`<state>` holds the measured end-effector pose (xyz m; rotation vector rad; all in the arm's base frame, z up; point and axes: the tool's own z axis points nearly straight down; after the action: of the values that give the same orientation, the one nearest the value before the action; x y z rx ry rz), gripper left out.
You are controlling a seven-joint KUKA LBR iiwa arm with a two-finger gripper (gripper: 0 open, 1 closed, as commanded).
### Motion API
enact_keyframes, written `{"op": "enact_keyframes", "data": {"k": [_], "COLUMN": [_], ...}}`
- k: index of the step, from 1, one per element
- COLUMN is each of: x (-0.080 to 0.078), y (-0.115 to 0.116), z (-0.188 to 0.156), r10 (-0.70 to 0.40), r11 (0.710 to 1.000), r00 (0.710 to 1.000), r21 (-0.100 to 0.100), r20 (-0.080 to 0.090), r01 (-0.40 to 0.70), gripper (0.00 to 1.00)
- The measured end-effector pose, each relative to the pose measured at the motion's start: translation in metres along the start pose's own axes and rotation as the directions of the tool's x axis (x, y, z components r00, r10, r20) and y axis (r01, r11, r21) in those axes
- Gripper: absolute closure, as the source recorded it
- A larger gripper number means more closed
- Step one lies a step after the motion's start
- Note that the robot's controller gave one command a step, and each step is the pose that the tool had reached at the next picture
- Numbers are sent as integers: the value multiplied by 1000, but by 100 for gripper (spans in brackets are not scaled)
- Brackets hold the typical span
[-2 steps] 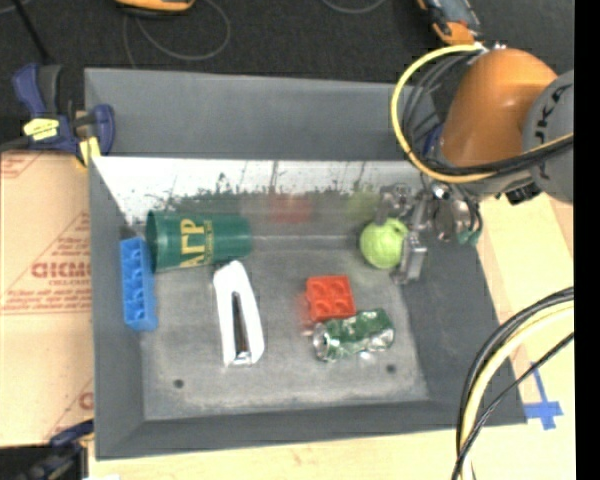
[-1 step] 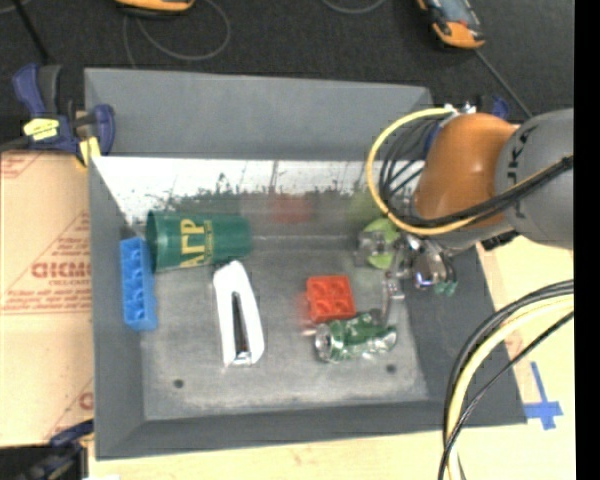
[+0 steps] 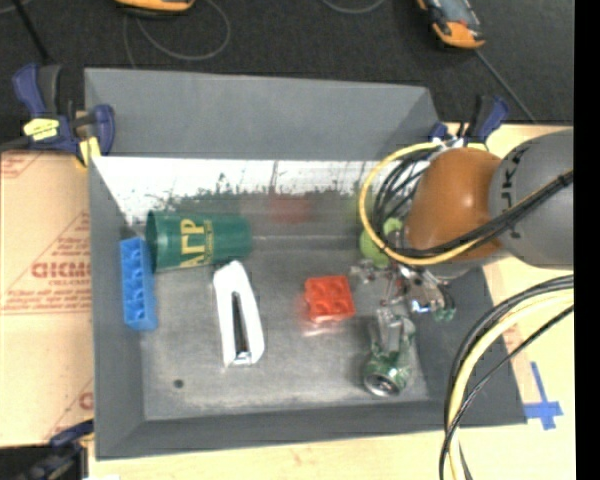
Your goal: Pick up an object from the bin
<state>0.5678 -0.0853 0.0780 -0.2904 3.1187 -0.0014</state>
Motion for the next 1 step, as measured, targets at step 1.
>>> {"op": "enact_keyframes", "data": {"k": [1], "x": [20], "y": [-3], "z": [4], "r10": [82], "r11": [997], "r00": [997], "r21": [-1], "r20": [3], "r01": [-82], "gripper": [0]}}
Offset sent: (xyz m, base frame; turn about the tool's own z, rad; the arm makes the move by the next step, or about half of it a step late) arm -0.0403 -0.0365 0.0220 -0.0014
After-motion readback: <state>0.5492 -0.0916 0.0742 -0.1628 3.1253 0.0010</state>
